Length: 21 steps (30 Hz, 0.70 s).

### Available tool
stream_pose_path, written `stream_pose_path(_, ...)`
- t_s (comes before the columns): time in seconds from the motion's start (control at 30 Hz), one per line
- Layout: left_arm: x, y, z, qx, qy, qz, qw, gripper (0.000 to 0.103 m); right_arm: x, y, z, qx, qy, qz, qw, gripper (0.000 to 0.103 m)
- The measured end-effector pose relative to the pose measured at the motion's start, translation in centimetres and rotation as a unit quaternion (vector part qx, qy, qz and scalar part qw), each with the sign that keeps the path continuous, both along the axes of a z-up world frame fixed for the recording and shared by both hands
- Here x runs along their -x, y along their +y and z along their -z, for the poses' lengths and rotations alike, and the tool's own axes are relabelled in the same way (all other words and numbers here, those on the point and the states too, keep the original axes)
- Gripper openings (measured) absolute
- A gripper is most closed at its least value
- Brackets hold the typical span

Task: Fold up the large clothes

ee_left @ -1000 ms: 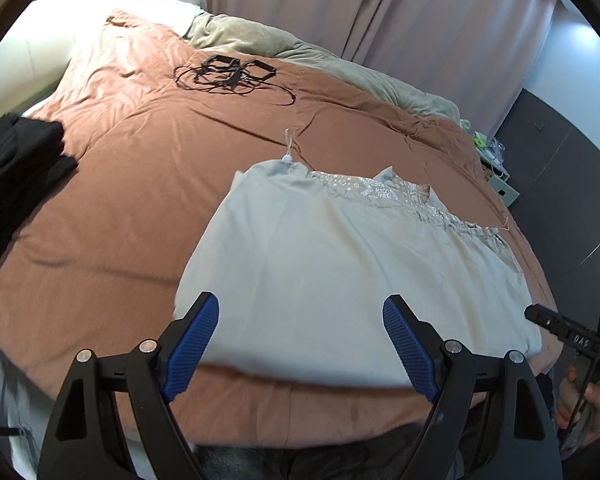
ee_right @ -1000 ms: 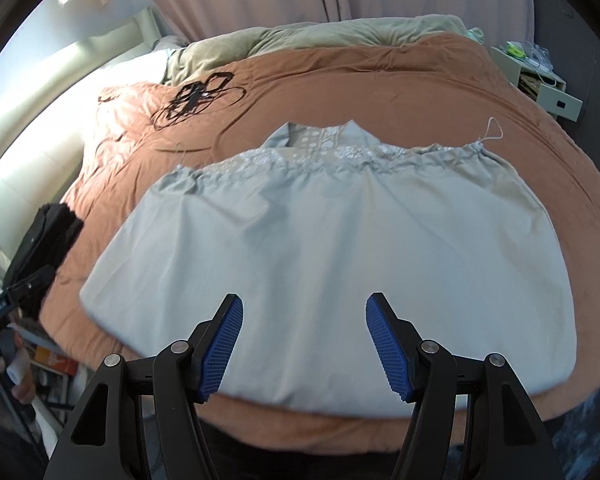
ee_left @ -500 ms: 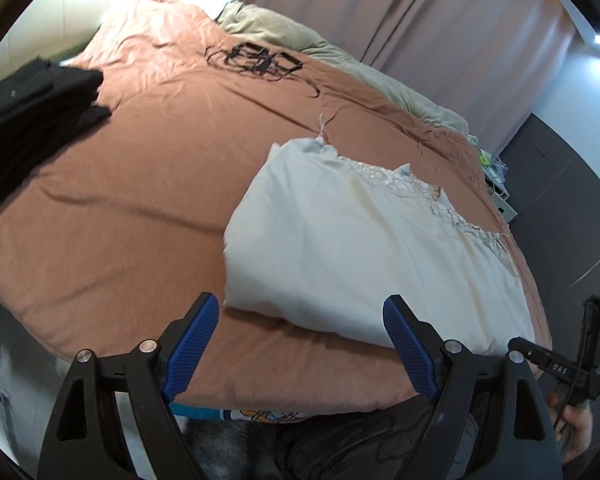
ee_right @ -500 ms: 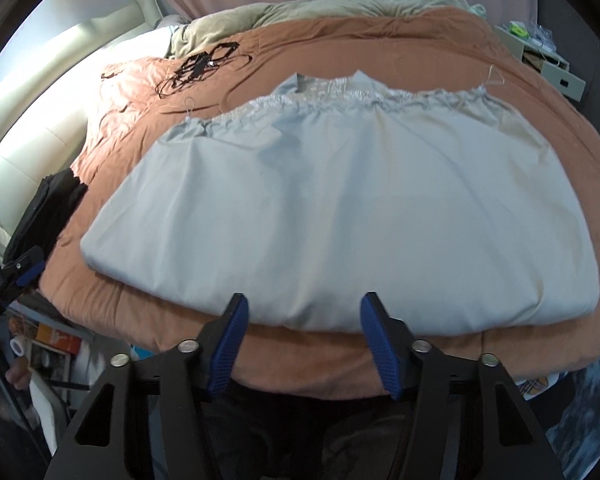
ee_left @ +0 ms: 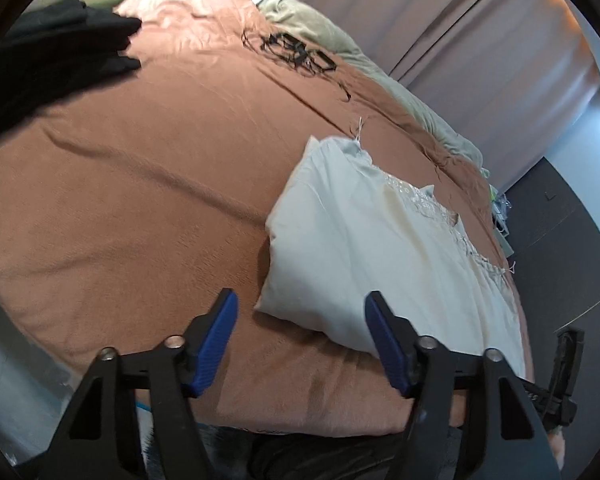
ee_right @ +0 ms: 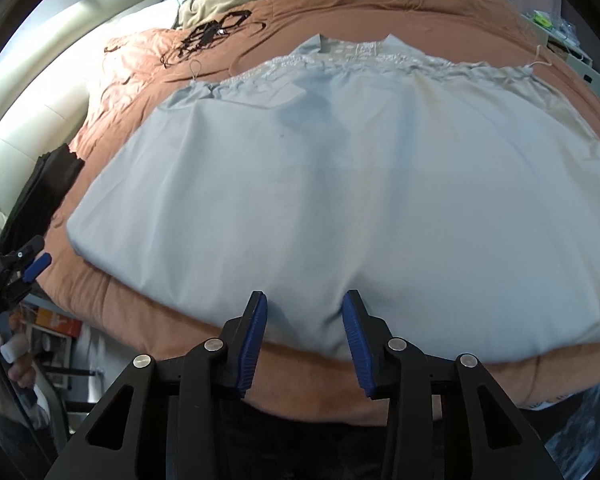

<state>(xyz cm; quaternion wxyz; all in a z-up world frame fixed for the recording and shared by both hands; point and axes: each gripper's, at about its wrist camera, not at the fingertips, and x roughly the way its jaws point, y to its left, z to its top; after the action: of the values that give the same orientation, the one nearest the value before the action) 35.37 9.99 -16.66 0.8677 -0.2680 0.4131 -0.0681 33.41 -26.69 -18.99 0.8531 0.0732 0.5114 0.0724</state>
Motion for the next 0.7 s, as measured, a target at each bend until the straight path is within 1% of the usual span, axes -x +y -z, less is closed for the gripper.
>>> stream_pose_path(0.07,-0.9,-0.1,1.0,0.007,0.018,0.002,0.9998,0.059,-0.7,0.6,0.4,0.002,0.004,-0.007,1.000,0.040)
stream_pose_path(0.13,-1.7,-0.3,2.1,0.010,0.032,0.005,0.9994,0.054,-1.4,1.1,0.7,0.012,0.006,-0.013,1.000,0.040)
stream_pose_path(0.2,-2.4,-0.6,2.7,0.015,0.037,0.010,0.9991,0.054,-2.1,1.2,0.9,0.015,0.009,-0.016,1.000,0.038)
stream_pose_path(0.3,-3.3,-0.7,3.2,0.018,0.044,0.006,0.9989,0.054,-3.8,1.0,1.5,0.014,0.019,-0.011,1.000,0.031)
stream_pose_path(0.37,-3.7,-0.4,3.5,0.032,0.050,0.001,0.9982,0.054,-5.3,0.7,1.8,0.013,0.026,-0.004,1.000,0.024)
stream_pose_path(0.4,-3.8,-0.2,3.7,0.039,0.054,-0.004,0.9978,0.052,-5.9,0.6,1.9,0.014,0.028,0.000,1.000,0.023)
stream_pose_path(0.43,-4.0,-0.1,3.8,0.043,0.056,-0.010,0.9974,0.049,-6.6,0.6,2.0,0.014,0.030,0.002,0.999,0.022)
stream_pose_path(0.57,-4.3,-0.3,4.5,0.040,0.068,-0.025,0.9966,0.048,-9.8,0.4,2.0,0.025,0.026,0.012,0.999,0.021)
stream_pose_path(0.7,-4.1,-0.4,4.7,0.035,0.070,-0.034,0.9964,0.048,-12.8,-0.2,1.9,0.037,0.025,0.027,0.999,0.019)
